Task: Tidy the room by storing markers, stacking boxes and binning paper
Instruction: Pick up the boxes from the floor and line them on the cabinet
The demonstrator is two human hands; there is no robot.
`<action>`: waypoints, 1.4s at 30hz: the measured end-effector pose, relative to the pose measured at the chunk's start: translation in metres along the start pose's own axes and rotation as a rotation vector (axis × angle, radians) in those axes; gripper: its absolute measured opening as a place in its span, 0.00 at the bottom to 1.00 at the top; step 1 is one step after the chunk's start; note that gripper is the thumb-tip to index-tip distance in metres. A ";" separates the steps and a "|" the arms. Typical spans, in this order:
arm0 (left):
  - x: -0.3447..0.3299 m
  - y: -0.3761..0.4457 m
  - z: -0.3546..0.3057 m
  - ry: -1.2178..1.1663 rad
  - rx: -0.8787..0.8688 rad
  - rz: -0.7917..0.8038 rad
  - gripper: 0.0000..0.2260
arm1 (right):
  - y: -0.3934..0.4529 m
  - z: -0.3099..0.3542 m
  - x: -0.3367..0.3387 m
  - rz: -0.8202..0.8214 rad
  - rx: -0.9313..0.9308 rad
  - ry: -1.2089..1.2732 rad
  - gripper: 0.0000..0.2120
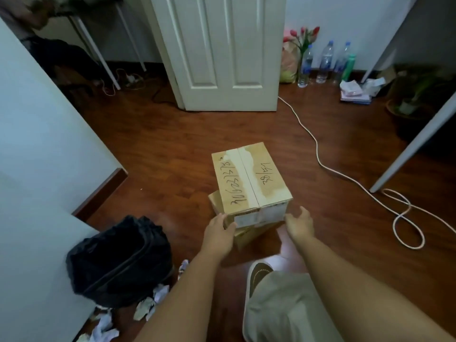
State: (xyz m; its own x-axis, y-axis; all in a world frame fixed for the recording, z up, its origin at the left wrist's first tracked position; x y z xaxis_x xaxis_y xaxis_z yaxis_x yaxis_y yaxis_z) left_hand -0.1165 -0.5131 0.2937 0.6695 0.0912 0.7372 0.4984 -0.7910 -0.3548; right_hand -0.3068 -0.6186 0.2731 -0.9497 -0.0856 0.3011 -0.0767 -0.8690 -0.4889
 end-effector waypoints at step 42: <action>0.121 -0.012 -0.001 -0.994 0.193 -0.658 0.19 | -0.047 0.094 -0.083 0.286 -0.109 0.739 0.16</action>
State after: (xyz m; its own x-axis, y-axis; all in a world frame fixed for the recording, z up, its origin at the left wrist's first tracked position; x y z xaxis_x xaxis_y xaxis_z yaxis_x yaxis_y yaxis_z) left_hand -0.0421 -0.4931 0.3878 0.3462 0.9352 0.0749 0.9204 -0.3231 -0.2200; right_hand -0.1956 -0.6163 0.3478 -0.8895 0.0809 -0.4497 0.2068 -0.8063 -0.5541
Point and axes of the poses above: each hand's wrist, its own y-axis towards the middle knuckle, its own x-axis out of the back of the hand, z = x × y, the point moved 2 cm from there along y, towards the middle knuckle, and after that the axes turned 7 degrees about y, right-handed, at the moved point
